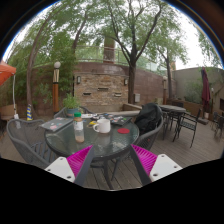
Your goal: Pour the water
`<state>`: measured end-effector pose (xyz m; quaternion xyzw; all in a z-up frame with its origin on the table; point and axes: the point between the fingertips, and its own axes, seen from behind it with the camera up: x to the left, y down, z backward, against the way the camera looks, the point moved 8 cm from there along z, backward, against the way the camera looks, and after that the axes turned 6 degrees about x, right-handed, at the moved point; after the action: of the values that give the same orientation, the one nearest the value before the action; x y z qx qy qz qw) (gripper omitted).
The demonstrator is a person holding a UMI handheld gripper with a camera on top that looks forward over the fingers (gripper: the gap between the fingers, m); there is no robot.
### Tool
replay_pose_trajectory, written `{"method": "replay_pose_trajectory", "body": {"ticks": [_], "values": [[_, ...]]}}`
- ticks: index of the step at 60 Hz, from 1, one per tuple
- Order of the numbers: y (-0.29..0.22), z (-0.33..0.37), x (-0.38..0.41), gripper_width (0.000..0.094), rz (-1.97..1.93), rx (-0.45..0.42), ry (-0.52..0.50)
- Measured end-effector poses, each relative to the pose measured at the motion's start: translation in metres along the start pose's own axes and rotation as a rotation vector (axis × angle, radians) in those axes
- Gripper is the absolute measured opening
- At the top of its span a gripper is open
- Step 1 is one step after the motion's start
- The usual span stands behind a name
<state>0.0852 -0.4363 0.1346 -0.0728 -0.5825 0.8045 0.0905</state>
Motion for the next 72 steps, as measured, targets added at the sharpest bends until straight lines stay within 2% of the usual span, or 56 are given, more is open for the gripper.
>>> {"method": "replay_pose_trajectory", "body": {"ticks": [10,19,39,52,59,63,64,66,67,72], "values": [[-0.008,-0.004,0.012,0.0821,-0.007,0.001,-0.015],[-0.005,-0.032,0.040,0.0823,0.001,-0.026,-0.116],[-0.045,-0.171,0.150,0.0816,-0.021,-0.100,-0.187],[-0.056,-0.251,0.190,0.0814,-0.016,-0.065,-0.137],[-0.066,-0.282,0.194,0.0811,0.002,-0.093,-0.081],[-0.071,-0.296,0.197,0.0739,-0.006,-0.106,-0.055],[-0.071,-0.299,0.198,0.0681,-0.009,-0.106,-0.056],[-0.072,-0.308,0.197,0.0490,-0.010,-0.097,-0.068],[-0.071,-0.311,0.198,0.0449,-0.012,-0.092,-0.067],[-0.069,-0.311,0.201,0.0450,-0.049,-0.157,-0.073]]}}
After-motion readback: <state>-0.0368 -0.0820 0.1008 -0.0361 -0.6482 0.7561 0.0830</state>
